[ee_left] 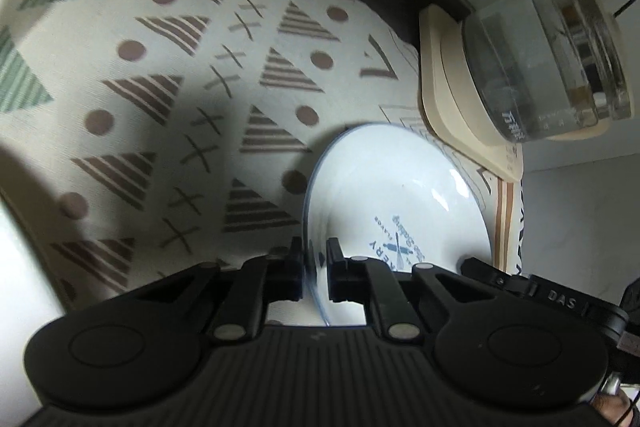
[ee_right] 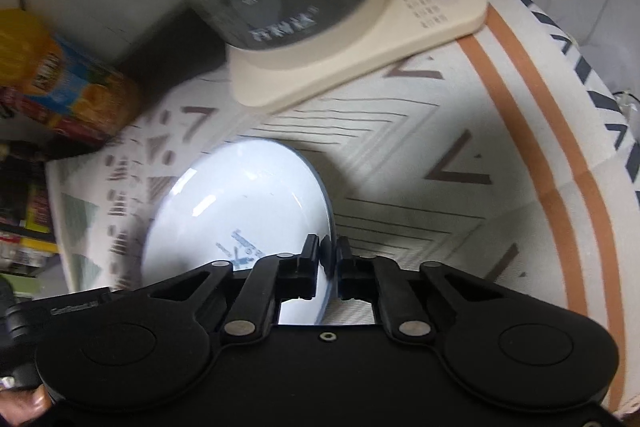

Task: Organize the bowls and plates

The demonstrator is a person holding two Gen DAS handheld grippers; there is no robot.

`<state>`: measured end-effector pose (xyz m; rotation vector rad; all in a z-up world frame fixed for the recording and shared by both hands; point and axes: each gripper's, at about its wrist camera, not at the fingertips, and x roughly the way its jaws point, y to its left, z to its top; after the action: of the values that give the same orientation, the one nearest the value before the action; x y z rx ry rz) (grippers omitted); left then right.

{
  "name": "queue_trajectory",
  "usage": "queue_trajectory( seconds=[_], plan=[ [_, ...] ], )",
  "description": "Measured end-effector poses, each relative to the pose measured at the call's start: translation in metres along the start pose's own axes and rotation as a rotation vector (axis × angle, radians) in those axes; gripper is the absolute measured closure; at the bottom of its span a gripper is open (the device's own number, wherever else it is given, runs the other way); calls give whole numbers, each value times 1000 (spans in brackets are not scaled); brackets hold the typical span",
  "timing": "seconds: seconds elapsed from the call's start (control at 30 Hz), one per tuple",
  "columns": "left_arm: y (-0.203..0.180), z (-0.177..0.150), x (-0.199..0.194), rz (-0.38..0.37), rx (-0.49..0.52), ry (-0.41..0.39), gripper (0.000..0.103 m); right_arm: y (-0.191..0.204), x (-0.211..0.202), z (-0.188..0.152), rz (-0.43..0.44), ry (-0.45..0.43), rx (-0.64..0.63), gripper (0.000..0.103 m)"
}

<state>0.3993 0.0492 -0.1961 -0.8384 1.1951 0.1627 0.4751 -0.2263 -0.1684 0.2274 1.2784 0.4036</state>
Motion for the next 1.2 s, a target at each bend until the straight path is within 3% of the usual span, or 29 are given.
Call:
queue_trajectory(
  seconds=[0.73, 1.2],
  plan=[
    [49, -16, -98, 8, -98, -155, 94, 66, -16, -35, 216, -34, -150, 96],
    [95, -41, -146, 44, -197, -238, 94, 116, -17, -52, 312, -8, -273, 96]
  ],
)
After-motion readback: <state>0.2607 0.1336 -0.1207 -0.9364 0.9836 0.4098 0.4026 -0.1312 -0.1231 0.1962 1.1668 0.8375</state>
